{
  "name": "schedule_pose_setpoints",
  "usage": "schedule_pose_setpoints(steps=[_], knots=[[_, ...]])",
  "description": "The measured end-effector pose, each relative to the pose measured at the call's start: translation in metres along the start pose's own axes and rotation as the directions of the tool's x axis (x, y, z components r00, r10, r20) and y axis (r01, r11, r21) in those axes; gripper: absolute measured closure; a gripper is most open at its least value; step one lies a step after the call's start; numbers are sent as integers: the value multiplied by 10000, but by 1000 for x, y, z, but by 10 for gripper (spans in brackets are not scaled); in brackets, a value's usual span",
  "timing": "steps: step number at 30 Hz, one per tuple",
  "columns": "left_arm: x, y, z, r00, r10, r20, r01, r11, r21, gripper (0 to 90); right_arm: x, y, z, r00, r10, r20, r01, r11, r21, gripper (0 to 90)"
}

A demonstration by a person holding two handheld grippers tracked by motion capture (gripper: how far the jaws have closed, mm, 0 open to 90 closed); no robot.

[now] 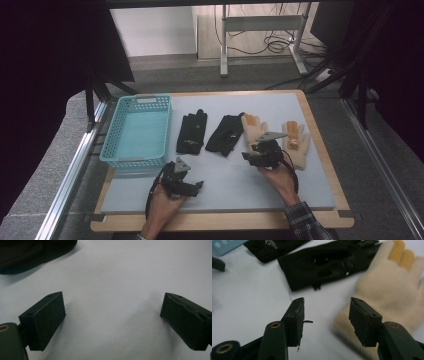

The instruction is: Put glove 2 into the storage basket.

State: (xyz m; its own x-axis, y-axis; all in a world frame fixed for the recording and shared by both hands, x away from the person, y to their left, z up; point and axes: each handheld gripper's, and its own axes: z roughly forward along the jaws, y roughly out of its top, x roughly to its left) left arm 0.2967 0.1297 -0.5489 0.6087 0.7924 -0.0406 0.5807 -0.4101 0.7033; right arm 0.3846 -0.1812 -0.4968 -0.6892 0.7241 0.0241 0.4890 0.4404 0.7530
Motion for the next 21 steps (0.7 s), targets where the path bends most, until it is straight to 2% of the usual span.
schedule_pose_setpoints(steps=[1, 5, 6, 7, 8, 9, 15, 16, 19, 20, 21], knots=[[0, 0, 0, 10000, 0, 0, 0, 10000, 0, 59, 0, 0, 0, 10000, 0, 0, 0, 10000, 0, 466], [0, 0, 0, 10000, -5, 2, 5, 10000, 2, 59, -2, 23, 19, 10000, -53, 51, 54, 10000, -78, 484], [0, 0, 0, 10000, -5, 2, 5, 10000, 2, 60, -2, 23, 19, 10000, -53, 51, 54, 10000, -78, 484], [0, 0, 0, 10000, -9, 1, 9, 10000, 1, 59, -2, 31, 28, 10000, -21, 11, 21, 10000, 26, 484], [0, 0, 0, 10000, -9, 1, 9, 10000, 1, 59, -2, 31, 28, 10000, -21, 11, 21, 10000, 26, 484], [0, 0, 0, 10000, 7, -9, -7, 10000, 14, 59, -2, 38, 39, 9999, 5, 103, -6, 10000, 70, 476], [0, 0, 0, 10000, 22, -9, -22, 10000, 23, 59, -10, 54, 76, 9987, 237, 455, -255, 9988, 413, 349], [0, 0, 0, 10000, -37, 5, 37, 10000, -23, 59, -10, 54, 76, 9987, 237, 455, -255, 9988, 413, 349], [0, 0, 0, 10000, -28, 9, 28, 10000, 22, 59, -13, 60, 92, 9963, 158, 848, -209, 9979, 605, 292], [0, 0, 0, 10000, -29, 1, 29, 10000, 13, 59, -16, 62, 102, 9926, 188, 1196, -280, 9967, 757, 275], [0, 0, 0, 10000, -29, 1, 29, 10000, 13, 59, -16, 62, 102, 9926, 188, 1196, -280, 9967, 757, 275]])
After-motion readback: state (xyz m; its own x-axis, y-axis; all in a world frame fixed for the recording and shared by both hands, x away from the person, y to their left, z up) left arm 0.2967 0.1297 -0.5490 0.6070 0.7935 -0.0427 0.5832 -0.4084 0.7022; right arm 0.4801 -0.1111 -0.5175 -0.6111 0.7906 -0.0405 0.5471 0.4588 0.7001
